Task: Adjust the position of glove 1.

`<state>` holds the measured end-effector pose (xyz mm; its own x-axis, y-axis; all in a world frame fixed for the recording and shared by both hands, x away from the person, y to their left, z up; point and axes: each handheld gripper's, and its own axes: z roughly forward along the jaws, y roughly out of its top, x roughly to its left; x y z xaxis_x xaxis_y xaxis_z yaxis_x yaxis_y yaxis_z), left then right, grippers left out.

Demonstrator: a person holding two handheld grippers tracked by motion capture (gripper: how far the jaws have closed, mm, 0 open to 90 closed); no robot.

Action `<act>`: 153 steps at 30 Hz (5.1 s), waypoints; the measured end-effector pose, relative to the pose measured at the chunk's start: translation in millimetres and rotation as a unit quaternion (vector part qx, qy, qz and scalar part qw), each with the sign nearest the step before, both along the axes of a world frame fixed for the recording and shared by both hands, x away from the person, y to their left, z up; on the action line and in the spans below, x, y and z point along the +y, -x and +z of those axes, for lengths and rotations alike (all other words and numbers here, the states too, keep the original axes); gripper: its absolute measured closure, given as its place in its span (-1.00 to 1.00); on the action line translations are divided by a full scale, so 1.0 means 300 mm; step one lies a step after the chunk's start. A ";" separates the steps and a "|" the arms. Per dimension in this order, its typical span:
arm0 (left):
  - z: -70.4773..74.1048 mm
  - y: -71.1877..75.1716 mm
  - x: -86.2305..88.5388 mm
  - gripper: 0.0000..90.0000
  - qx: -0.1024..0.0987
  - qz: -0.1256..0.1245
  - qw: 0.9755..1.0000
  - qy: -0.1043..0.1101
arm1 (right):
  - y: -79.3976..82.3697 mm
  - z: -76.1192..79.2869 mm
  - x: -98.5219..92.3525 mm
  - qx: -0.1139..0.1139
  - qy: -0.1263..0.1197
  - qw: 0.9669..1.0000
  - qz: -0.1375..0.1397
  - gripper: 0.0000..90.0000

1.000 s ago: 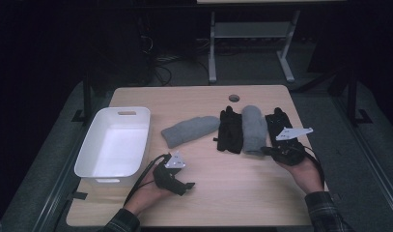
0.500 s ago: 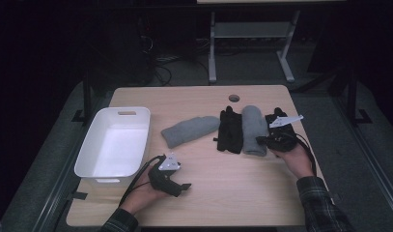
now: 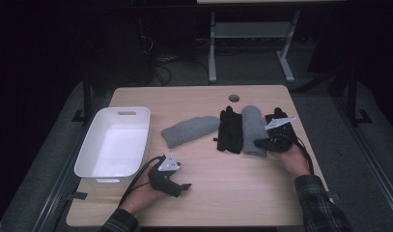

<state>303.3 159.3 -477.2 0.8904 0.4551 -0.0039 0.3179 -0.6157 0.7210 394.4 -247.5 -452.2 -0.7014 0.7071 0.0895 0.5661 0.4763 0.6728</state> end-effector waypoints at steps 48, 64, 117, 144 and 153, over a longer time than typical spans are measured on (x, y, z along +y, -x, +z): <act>-0.003 0.001 -0.001 -0.72 0.000 0.002 1.000 0.004 | 0.300 0.016 0.040 0.029 -0.006 0.997 0.071 1.00; -0.002 0.001 -0.001 -0.72 0.000 0.002 1.000 0.003 | 0.388 0.051 0.043 0.000 -0.023 0.995 0.096 1.00; 0.001 0.000 -0.002 -0.72 0.003 0.002 1.000 -0.003 | 0.166 0.072 0.114 -0.020 -0.002 0.997 0.074 1.00; 0.001 0.000 -0.002 -0.73 0.003 0.001 1.000 -0.003 | 0.150 -0.009 0.117 0.036 0.028 0.997 0.067 1.00; 0.001 0.000 -0.002 -0.72 0.002 0.001 1.000 -0.003 | 0.216 -0.008 0.187 0.040 0.024 0.995 0.085 1.00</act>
<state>303.4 158.6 -476.9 0.8894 0.4571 -0.0051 0.3227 -0.6199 0.7152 329.6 -191.6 -454.7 -0.8035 0.5832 0.1195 0.5253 0.6001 0.6032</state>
